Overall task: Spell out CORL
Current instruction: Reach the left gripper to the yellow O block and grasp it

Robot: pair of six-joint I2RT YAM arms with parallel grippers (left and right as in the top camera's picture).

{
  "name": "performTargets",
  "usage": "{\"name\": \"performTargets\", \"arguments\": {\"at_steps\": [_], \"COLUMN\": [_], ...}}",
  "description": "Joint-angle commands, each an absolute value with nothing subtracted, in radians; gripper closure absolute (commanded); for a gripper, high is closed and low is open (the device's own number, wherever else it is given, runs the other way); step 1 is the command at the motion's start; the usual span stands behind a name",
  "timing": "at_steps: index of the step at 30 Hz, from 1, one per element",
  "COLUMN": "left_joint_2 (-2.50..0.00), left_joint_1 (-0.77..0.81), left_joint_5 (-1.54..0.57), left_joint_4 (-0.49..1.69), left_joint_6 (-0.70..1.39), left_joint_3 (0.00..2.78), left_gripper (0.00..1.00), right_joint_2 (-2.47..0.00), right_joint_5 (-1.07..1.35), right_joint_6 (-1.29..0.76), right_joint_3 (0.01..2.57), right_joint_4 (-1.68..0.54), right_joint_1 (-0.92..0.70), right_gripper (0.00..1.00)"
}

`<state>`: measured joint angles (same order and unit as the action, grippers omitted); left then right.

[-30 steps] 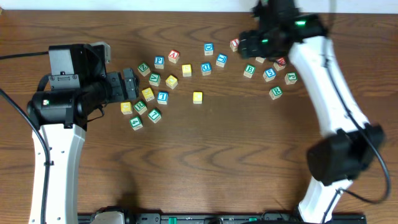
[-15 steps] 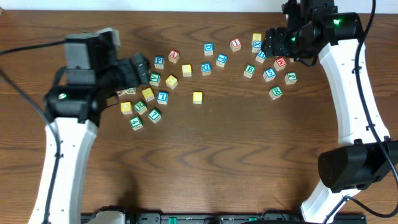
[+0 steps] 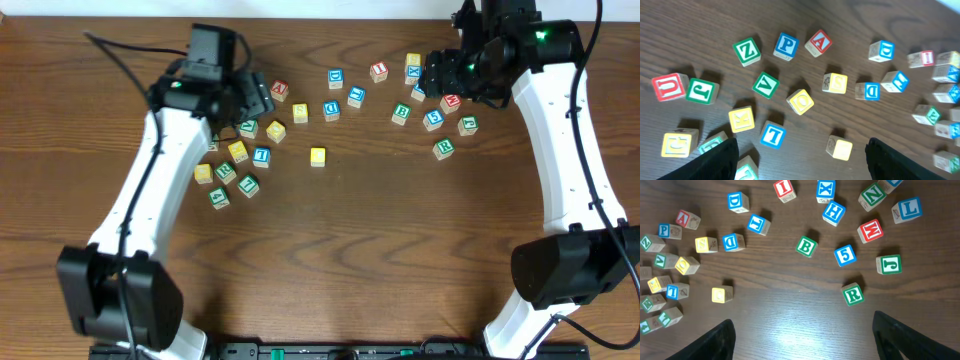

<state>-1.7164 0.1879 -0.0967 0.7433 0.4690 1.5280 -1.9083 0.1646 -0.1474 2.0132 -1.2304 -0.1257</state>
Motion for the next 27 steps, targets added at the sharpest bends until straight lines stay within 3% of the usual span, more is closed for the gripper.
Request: {"name": "performTargets", "arguments": {"at_steps": [1, 27], "left_joint_2": [-1.785, -2.089], "left_joint_1": [0.241, 0.303], "left_joint_5": [0.018, 0.072], "left_joint_4": [0.758, 0.628], "left_joint_6": [0.555, 0.758], "left_joint_3": [1.564, 1.564], "left_gripper": [0.2, 0.33], "right_joint_2": [-1.91, -1.91], "right_joint_5": [0.164, 0.163], "right_joint_6": [-0.133, -0.133], "right_joint_3": [2.017, 2.016], "right_joint_4": [-1.231, -1.288], "right_joint_1": [-0.125, -0.133], "right_gripper": [0.18, 0.18]}}
